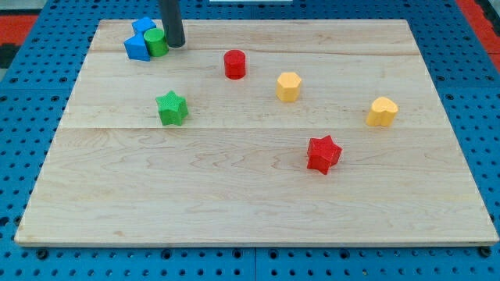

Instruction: Move the green star into the blue triangle

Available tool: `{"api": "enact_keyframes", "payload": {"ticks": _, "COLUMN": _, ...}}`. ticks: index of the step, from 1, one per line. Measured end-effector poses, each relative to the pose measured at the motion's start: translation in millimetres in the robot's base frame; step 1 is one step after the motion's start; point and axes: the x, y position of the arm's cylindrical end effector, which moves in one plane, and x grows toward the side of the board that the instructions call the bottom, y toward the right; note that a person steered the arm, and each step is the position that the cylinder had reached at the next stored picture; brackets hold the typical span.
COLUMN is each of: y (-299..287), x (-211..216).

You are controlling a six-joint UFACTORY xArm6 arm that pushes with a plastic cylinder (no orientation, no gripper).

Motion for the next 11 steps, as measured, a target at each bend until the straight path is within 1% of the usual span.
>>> {"api": "enact_keyframes", "payload": {"ticks": 1, "y": -8, "x": 45}}
{"api": "enact_keyframes", "payload": {"ticks": 2, "y": 2, "x": 92}}
{"api": "enact_keyframes", "payload": {"ticks": 3, "y": 77, "x": 128}}
{"api": "enact_keyframes", "payload": {"ticks": 4, "y": 32, "x": 174}}
{"api": "enact_keyframes", "payload": {"ticks": 6, "y": -55, "x": 107}}
{"api": "enact_keyframes", "payload": {"ticks": 7, "y": -27, "x": 145}}
{"api": "enact_keyframes", "payload": {"ticks": 8, "y": -62, "x": 156}}
{"api": "enact_keyframes", "payload": {"ticks": 9, "y": -121, "x": 152}}
{"api": "enact_keyframes", "payload": {"ticks": 10, "y": -90, "x": 131}}
{"api": "enact_keyframes", "payload": {"ticks": 11, "y": -29, "x": 123}}
